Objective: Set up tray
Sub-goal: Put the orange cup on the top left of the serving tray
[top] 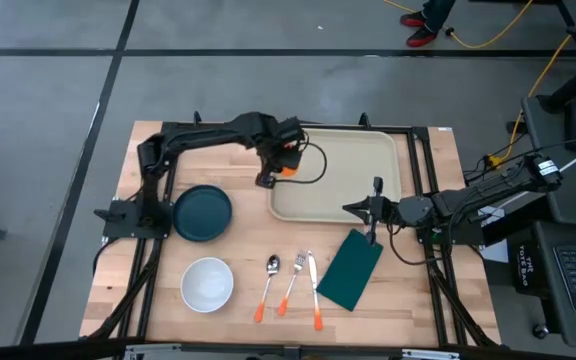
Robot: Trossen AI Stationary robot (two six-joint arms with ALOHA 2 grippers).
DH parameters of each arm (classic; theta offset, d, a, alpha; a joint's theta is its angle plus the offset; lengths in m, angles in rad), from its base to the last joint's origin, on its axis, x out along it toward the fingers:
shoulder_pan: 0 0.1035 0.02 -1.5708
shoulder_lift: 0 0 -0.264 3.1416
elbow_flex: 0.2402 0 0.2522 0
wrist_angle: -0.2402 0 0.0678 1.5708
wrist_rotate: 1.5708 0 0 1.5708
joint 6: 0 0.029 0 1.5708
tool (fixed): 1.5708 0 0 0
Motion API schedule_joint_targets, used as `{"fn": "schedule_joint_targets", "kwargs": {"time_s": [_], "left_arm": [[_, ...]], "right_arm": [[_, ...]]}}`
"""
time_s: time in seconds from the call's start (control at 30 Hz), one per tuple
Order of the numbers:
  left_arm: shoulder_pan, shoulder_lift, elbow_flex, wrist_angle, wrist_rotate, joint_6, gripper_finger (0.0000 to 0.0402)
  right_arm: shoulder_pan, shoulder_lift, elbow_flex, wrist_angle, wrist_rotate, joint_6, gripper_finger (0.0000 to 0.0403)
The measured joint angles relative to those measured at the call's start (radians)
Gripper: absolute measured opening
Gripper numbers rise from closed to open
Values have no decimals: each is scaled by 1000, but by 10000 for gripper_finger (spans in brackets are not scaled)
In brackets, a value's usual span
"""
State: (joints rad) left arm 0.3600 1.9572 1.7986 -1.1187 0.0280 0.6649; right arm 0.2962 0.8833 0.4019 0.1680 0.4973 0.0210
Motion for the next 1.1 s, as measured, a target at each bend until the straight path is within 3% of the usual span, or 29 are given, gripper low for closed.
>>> {"fn": "schedule_joint_targets", "kwargs": {"time_s": [0.47, 0.93, 1.1], "left_arm": [[113, 80, 62, 96, 41, 100, 2], [121, 295, 458, -110, 54, 108, 2], [141, 357, 518, -150, 54, 85, 2]], "right_arm": [[0, 0, 0, -2, 6, -26, 12], [1, 0, 0, -2, 9, -51, 12], [1, 0, 0, -6, 9, -51, 12]]}}
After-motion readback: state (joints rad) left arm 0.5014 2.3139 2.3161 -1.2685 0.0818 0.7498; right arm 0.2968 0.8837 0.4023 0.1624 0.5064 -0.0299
